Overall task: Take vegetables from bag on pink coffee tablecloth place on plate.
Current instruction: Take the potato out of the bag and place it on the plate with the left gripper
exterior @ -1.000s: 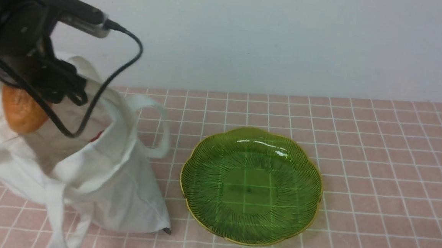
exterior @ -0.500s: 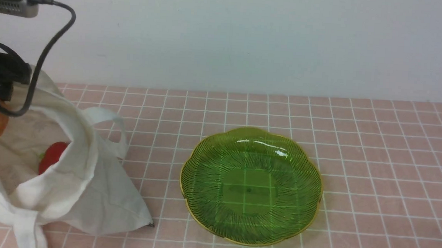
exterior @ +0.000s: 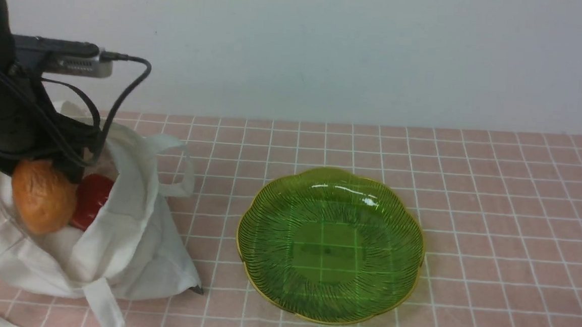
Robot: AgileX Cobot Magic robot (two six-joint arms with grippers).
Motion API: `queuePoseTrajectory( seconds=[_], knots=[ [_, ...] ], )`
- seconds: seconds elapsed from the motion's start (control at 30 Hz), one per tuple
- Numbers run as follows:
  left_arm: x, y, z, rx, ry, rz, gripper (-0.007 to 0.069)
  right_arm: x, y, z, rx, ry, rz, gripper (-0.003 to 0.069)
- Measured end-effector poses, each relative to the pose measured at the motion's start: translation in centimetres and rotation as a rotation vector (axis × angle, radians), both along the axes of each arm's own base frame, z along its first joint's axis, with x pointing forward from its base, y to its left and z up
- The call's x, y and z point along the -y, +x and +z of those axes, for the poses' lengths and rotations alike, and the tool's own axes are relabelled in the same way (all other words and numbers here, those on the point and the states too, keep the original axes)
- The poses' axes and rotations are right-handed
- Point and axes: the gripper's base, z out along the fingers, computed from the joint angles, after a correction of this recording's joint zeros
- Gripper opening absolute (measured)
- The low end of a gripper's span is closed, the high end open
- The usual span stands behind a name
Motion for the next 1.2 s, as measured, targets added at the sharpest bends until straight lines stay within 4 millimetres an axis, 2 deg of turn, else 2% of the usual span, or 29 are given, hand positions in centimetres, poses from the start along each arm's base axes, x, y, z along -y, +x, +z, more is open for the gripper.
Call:
queuePoseTrajectory(
  seconds=[0.17, 0.87, 0.97, 1.03, 1.2],
  knots=[
    [0.4, 0.6, -1.3, -0.036, -0.041, -0.013, 0.0509, 0.0, 0.0, 0.0, 0.000, 0.000, 0.000, -0.0015],
    [1.3, -0.3, -2.1, -0.175, -0.137, -0.023, 0.0554, 0.0, 0.0, 0.0, 0.000, 0.000, 0.000, -0.0015],
    [1.4, -0.7, -2.8, -0.201, -0.143, -0.027, 0.0540, 0.0, 0.0, 0.0, 0.000, 0.000, 0.000, -0.0015],
    [1.4, -1.0, -3.6, -0.221, -0.142, -0.036, 0.0496, 0.0, 0.0, 0.0, 0.000, 0.000, 0.000, -0.0015],
    [1.4, -1.2, -4.1, -0.215, -0.138, -0.054, 0.0496, 0.0, 0.0, 0.0, 0.000, 0.000, 0.000, -0.0015]
  ],
)
